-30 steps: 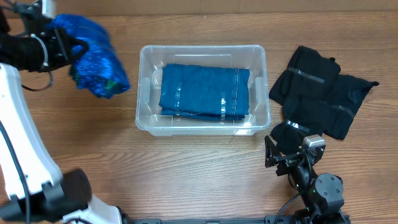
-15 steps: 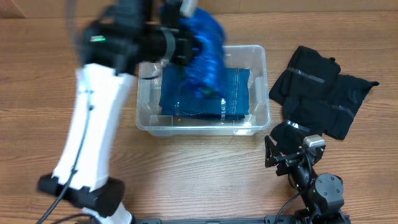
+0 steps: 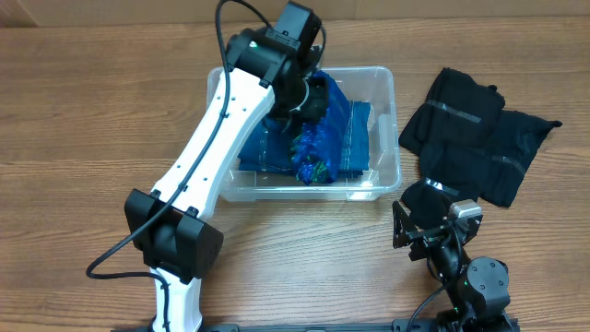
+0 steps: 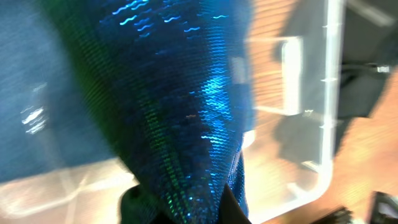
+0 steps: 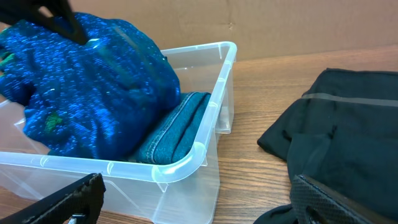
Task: Pack container
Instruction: 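Carry the sparkly fabric with the left gripper into the bin's left side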
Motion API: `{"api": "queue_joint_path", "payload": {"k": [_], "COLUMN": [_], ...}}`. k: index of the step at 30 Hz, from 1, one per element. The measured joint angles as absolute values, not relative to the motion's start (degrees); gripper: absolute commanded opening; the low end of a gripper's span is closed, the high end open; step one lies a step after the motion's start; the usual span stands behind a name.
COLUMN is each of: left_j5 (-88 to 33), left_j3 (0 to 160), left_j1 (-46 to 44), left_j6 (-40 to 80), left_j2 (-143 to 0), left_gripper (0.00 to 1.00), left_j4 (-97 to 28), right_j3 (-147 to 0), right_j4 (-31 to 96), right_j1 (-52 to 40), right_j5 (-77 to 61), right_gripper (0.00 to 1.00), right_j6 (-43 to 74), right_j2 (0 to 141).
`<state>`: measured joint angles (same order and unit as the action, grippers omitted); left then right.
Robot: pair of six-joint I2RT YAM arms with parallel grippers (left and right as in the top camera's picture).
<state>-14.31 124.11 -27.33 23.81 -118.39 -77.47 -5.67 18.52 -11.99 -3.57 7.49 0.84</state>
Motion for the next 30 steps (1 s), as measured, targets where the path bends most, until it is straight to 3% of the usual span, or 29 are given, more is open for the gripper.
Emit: {"api": "queue_joint_path", "payload": {"k": [17,18,20,21,22,27,30], "left_j5": [-5.37,-4.97,-4.27,-4.05,-3.9,-3.75,-3.75], "left_j3": [124.11,124.11,124.11,124.11,124.11,124.11,124.14], "left_j1": [-17.1,-17.06,-17.04,-17.04,-17.04,-16.71,-16.29], "left_j6": [23.33,23.62,23.81,24.29,24.34,25.12,25.17], "left_j2": [-118.41,-118.41,-118.41,-118.41,-118.41,-118.39,-118.39], "left_gripper": [0.07,0.18,0.54,0.91,1.0,1.0,0.92], "left_j4": [-91.68,-91.79,-91.53,-91.13,-90.63,-90.21,-90.94], "right_j3": [-5.67,-5.67,-5.67,-5.67,-5.67,-5.67,-5.67], "right_j4": [18.52,18.52,18.5,18.5,18.5,18.52,18.55], "right_j1": [-11.99,-11.99,-11.99,-11.99,-11.99,-11.99,-11.99], "right_j5": [-3.57,-3.57,-3.57,-3.57,-3.57,-3.57,-3.57], "right_gripper": [1.0,1.0,1.0,1.0,1.0,1.0,1.0], "right_j6": [7.49,7.51,7.49,7.49,7.46,7.49,7.49], "right_j2": [0.84,0.84,0.84,0.84,0.84,0.84,0.84]}}
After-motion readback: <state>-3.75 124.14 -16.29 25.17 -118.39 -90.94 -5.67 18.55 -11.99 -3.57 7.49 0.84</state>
